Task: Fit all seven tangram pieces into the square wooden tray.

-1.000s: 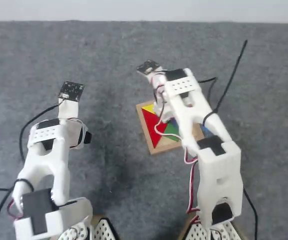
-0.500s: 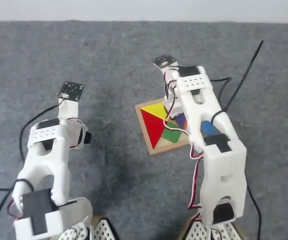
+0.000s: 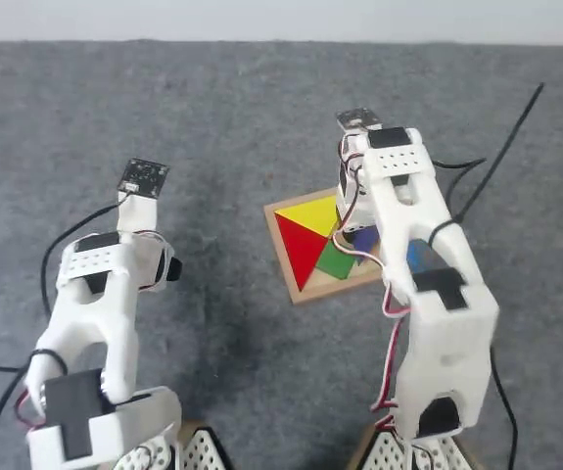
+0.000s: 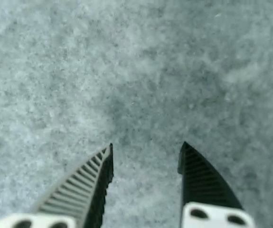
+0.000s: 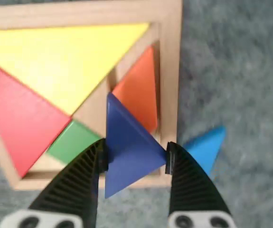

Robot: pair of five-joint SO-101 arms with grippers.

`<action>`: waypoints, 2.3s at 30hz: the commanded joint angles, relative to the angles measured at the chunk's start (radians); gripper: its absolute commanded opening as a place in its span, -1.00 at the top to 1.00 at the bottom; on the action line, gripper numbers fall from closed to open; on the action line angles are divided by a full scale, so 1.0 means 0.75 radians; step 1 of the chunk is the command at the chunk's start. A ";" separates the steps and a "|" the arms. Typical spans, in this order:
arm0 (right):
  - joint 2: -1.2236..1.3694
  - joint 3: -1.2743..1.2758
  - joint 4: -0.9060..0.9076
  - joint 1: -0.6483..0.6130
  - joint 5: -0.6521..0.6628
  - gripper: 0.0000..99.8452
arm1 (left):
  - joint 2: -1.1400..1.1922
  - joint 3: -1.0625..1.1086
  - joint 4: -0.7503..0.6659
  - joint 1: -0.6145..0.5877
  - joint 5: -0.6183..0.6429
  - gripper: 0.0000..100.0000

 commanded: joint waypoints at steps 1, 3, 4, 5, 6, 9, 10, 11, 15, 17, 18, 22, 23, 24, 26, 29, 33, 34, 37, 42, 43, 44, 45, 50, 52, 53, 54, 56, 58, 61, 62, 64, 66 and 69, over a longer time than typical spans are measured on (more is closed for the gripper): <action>-0.287 0.205 -0.111 0.026 -0.094 0.89 | -0.033 -0.015 -0.029 0.016 -0.016 0.56; -0.414 0.395 -0.214 0.050 -0.141 0.89 | -0.033 -0.015 -0.029 0.016 -0.018 0.56; -0.465 0.483 -0.259 0.058 -0.160 0.89 | -0.033 -0.015 -0.029 0.016 -0.018 0.56; -0.510 0.561 -0.298 0.062 -0.176 0.89 | -0.033 -0.015 -0.029 0.016 -0.018 0.56; -0.547 0.634 -0.330 0.064 -0.188 0.89 | -0.033 -0.015 -0.029 0.016 -0.018 0.56; -0.570 0.724 -0.386 0.087 -0.196 0.93 | -0.033 -0.015 -0.029 0.016 -0.018 0.56; -0.560 0.724 -0.388 0.105 -0.196 0.94 | -0.033 -0.015 -0.029 0.016 -0.018 0.56; -0.541 0.714 -0.384 0.114 -0.196 0.95 | -0.033 -0.015 -0.027 0.016 -0.018 0.56; -0.412 0.659 -0.375 0.111 -0.194 0.95 | -0.033 -0.015 -0.027 0.012 -0.018 0.56; -0.334 0.608 -0.373 0.091 -0.194 0.95 | -0.033 -0.015 -0.029 0.012 -0.018 0.56; -0.300 0.581 -0.373 0.079 -0.194 0.95 | -0.033 -0.015 -0.029 0.012 -0.018 0.56; -0.195 0.468 -0.351 0.013 -0.203 0.95 | -0.033 -0.015 -0.029 0.010 -0.018 0.56; -0.173 0.436 -0.343 0.003 -0.203 0.95 | -0.033 -0.015 -0.029 0.010 -0.018 0.56; -0.157 0.405 -0.334 -0.001 -0.203 0.95 | -0.033 -0.015 -0.029 0.010 -0.018 0.56; -0.136 0.352 -0.334 -0.001 -0.203 0.95 | -0.033 -0.015 -0.029 0.010 -0.018 0.56; -0.099 0.299 -0.332 -0.003 -0.225 0.95 | -0.033 -0.015 -0.029 0.010 -0.018 0.56; -0.081 0.299 -0.300 0.003 -0.237 0.95 | -0.033 -0.015 -0.029 0.010 -0.018 0.56; -0.089 0.301 -0.281 0.007 -0.243 0.95 | -0.033 -0.015 -0.029 0.010 -0.018 0.56; -0.175 0.327 -0.242 0.034 -0.245 0.95 | -0.033 -0.013 -0.029 0.010 -0.018 0.56; -0.412 0.550 -0.330 0.069 -0.227 0.95 | -0.033 -0.013 -0.029 0.010 -0.018 0.56; -0.439 0.599 -0.345 0.066 -0.217 0.95 | -0.033 -0.013 -0.029 0.010 -0.018 0.56; -0.451 0.638 -0.347 0.066 -0.200 0.95 | -0.033 -0.013 -0.029 0.012 -0.018 0.56; -0.451 0.657 -0.349 0.069 -0.194 0.95 | -0.033 -0.013 -0.029 0.012 -0.018 0.56; -0.382 0.649 -0.357 0.062 -0.182 0.95 | -0.033 -0.013 -0.029 0.010 -0.018 0.56; -0.324 0.614 -0.357 0.032 -0.182 0.96 | -0.035 -0.013 -0.029 0.010 -0.018 0.56; -0.294 0.585 -0.357 0.021 -0.182 0.96 | -0.035 -0.013 -0.029 0.010 -0.018 0.56; -0.259 0.552 -0.355 0.011 -0.182 0.96 | -0.035 -0.013 -0.029 0.010 -0.018 0.56; -0.187 0.481 -0.345 0.003 -0.182 0.96 | -0.035 -0.013 -0.029 0.008 -0.018 0.56; -0.122 0.415 -0.343 -0.001 -0.184 0.96 | -0.035 -0.013 -0.029 0.008 -0.018 0.56; -0.050 0.360 -0.343 -0.001 -0.188 0.96 | -0.035 -0.013 -0.029 0.008 -0.018 0.56; -0.040 0.358 -0.343 -0.001 -0.190 0.96 | -0.035 -0.013 -0.029 0.008 -0.018 0.56; -0.046 0.358 -0.343 0.001 -0.194 0.96 | -0.035 -0.013 -0.029 0.008 -0.018 0.56; -0.103 0.366 -0.343 0.009 -0.215 0.96 | -0.035 -0.013 -0.029 0.008 -0.018 0.56; -0.285 0.452 -0.347 0.007 -0.223 0.97 | -0.035 -0.013 -0.029 0.008 -0.018 0.56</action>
